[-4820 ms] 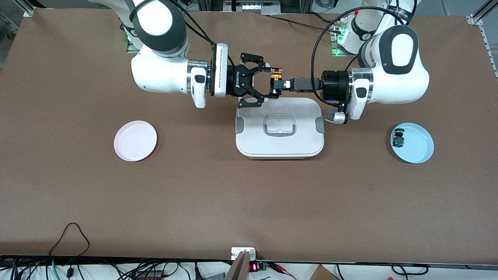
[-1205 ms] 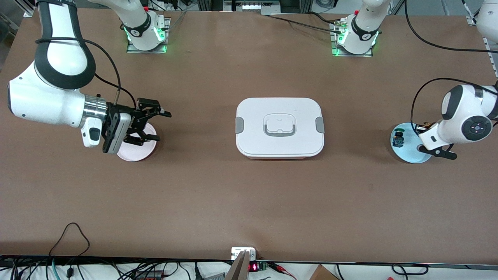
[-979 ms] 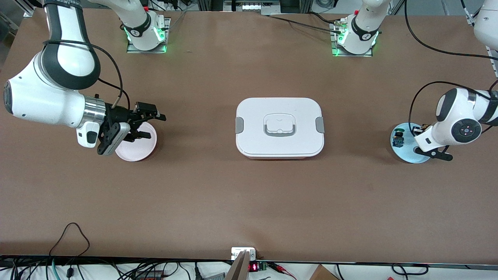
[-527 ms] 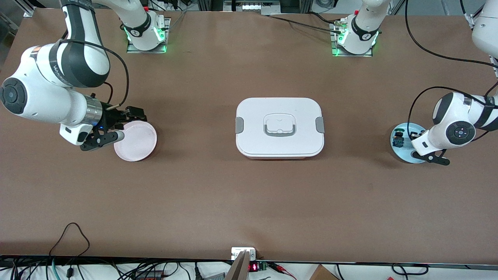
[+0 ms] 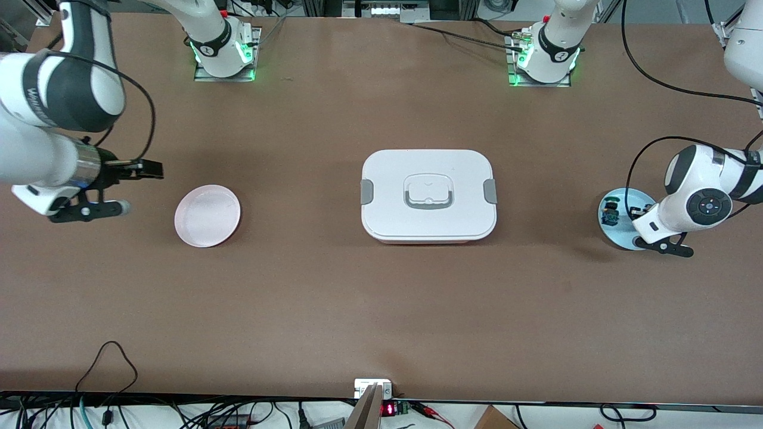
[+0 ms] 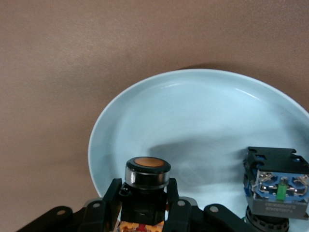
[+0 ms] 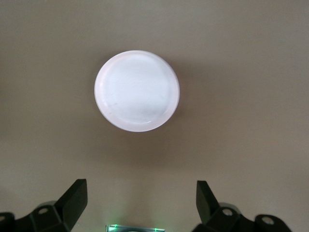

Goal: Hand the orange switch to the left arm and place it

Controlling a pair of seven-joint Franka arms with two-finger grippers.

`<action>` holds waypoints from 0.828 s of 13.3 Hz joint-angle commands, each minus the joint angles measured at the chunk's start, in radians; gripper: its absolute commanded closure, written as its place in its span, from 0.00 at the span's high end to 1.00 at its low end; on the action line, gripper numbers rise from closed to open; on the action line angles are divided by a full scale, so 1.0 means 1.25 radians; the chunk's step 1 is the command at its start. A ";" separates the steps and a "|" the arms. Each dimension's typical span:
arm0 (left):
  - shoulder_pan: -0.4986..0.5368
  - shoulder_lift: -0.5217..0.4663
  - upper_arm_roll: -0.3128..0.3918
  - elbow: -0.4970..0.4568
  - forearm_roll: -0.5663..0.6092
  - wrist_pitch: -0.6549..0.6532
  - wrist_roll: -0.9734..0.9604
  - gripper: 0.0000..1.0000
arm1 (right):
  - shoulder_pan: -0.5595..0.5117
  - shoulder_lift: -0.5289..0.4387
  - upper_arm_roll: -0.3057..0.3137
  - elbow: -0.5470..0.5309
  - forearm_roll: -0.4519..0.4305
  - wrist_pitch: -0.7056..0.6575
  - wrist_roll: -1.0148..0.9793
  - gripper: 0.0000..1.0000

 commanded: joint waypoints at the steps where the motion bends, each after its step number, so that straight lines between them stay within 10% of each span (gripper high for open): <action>1: 0.004 0.021 -0.006 0.023 0.009 -0.006 -0.012 0.61 | -0.129 -0.011 0.089 0.042 -0.037 -0.005 0.004 1.00; 2: 0.008 0.024 -0.007 0.023 0.009 -0.006 -0.003 1.00 | -0.163 -0.013 0.123 0.055 -0.057 0.000 0.013 1.00; 6: 0.007 -0.004 -0.014 0.028 -0.025 -0.018 -0.006 1.00 | -0.318 -0.053 0.316 0.063 -0.060 0.000 0.135 1.00; 11: 0.010 -0.082 -0.091 0.125 -0.061 -0.162 -0.002 1.00 | -0.315 -0.079 0.313 0.037 -0.088 0.024 0.131 1.00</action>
